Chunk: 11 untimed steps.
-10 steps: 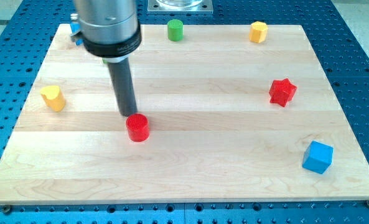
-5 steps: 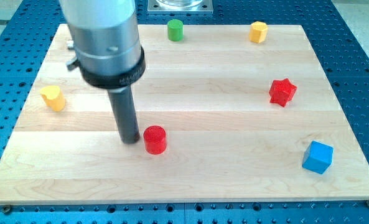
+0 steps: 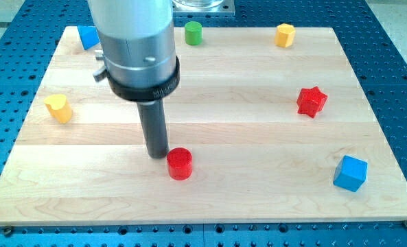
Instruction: Push the red circle to the bottom center of the board
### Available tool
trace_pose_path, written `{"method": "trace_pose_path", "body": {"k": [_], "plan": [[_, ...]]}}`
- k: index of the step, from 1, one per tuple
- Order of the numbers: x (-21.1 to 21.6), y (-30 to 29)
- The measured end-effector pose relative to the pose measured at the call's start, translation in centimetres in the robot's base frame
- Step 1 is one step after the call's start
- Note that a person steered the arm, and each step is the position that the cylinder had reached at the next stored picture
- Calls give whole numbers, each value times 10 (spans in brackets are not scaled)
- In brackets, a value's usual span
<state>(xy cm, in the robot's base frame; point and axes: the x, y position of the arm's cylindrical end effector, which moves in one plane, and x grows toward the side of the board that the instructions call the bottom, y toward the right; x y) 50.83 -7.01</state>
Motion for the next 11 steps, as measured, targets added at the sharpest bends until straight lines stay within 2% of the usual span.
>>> {"method": "trace_pose_path", "body": {"k": [1,3,5,6,7,8,10,11], "plan": [[-11,21],[48,33],[41,34],[40,58],[59,109],[105,108],[103,54],[89,66]]}}
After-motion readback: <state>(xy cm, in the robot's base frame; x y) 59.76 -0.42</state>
